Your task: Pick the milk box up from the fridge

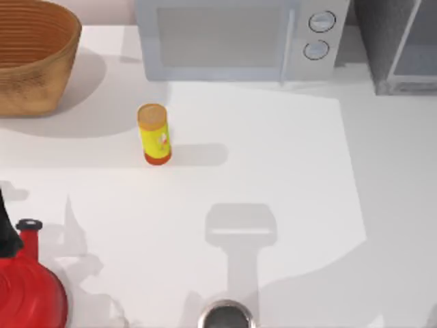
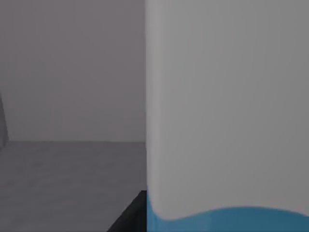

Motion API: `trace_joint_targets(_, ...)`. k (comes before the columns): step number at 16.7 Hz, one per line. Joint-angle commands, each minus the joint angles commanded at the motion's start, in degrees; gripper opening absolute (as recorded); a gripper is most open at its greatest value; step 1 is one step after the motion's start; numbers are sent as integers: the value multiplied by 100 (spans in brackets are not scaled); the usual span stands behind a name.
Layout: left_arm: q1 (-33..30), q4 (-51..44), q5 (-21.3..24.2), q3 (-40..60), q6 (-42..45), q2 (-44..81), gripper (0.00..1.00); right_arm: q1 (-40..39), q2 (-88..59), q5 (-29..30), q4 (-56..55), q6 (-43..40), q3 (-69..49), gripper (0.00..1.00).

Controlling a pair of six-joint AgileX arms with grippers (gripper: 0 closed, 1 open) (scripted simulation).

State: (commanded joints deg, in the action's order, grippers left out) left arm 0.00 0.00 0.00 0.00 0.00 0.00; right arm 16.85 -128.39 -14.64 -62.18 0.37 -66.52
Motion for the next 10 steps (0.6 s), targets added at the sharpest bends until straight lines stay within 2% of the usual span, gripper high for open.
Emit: trace_joint_targets(10, 0, 0, 0, 0, 0, 0, 100, 0, 755, -10, 941, 7, -188, 0)
